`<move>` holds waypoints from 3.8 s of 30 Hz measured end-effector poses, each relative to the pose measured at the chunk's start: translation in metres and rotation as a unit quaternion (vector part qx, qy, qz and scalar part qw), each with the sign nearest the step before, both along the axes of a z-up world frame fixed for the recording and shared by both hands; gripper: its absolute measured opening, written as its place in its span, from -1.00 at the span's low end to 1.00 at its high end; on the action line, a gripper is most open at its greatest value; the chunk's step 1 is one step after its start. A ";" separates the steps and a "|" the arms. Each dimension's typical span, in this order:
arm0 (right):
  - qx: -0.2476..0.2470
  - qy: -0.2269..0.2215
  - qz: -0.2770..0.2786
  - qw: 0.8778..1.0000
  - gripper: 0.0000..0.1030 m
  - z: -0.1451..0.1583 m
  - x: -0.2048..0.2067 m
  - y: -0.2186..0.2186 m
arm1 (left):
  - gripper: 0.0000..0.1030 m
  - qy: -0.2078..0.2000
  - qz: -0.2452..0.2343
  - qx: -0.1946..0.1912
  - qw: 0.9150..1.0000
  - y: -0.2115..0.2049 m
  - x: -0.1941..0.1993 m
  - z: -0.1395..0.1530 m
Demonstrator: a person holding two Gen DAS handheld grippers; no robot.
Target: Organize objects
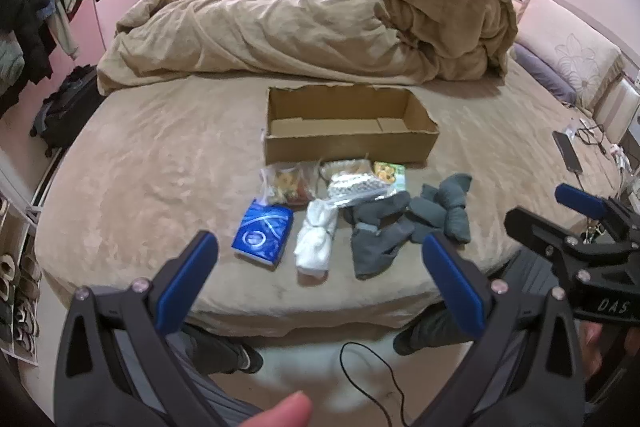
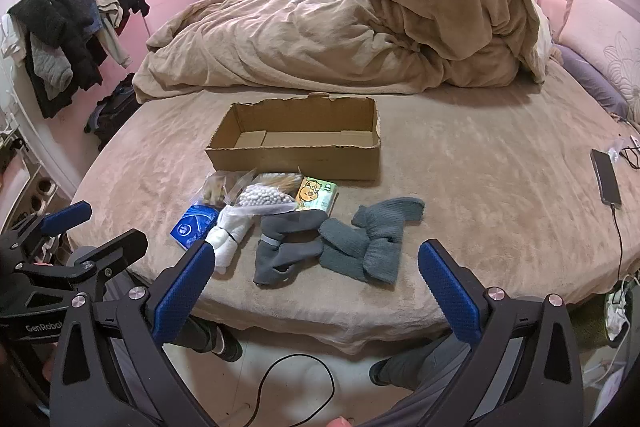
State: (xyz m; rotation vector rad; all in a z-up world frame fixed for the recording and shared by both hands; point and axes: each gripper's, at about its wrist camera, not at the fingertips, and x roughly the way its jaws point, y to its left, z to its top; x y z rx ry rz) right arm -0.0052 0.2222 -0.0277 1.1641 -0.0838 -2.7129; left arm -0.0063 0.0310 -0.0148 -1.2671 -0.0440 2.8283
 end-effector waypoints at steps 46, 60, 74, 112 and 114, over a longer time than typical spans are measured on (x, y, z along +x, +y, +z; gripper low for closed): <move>-0.003 -0.005 0.000 1.000 1.00 -0.002 0.001 -0.001 | 0.99 0.011 0.019 0.016 1.000 -0.006 0.005 0.005; -0.002 -0.004 0.000 1.000 1.00 -0.002 0.002 -0.002 | 0.99 0.019 0.014 0.027 0.999 -0.011 0.009 0.013; 0.001 -0.010 0.000 1.000 1.00 -0.001 -0.005 -0.004 | 0.99 0.017 0.007 0.032 0.999 -0.017 0.000 0.006; 0.014 -0.114 -0.008 0.993 -0.08 -0.153 -0.110 0.047 | 0.49 -0.123 0.011 0.011 0.992 -0.085 -0.114 -0.174; 0.008 -0.114 -0.008 0.993 -0.13 -0.152 -0.109 0.050 | 0.28 -0.119 0.006 0.015 0.993 -0.085 -0.112 -0.171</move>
